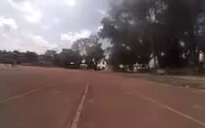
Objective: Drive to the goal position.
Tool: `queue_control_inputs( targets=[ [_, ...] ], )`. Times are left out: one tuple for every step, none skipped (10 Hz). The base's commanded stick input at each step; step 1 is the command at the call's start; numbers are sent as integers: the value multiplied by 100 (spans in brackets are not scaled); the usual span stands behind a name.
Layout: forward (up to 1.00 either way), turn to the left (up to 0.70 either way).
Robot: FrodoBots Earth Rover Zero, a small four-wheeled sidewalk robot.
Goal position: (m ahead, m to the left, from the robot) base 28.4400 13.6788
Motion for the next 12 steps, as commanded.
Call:
queue_control_inputs(
  targets=[
    [70,0],
    [70,0],
    [70,0],
    [70,0],
    [70,0],
    [70,0],
    [70,0],
    [70,0],
    [70,0],
    [70,0],
    [70,0],
    [70,0]
  ],
)
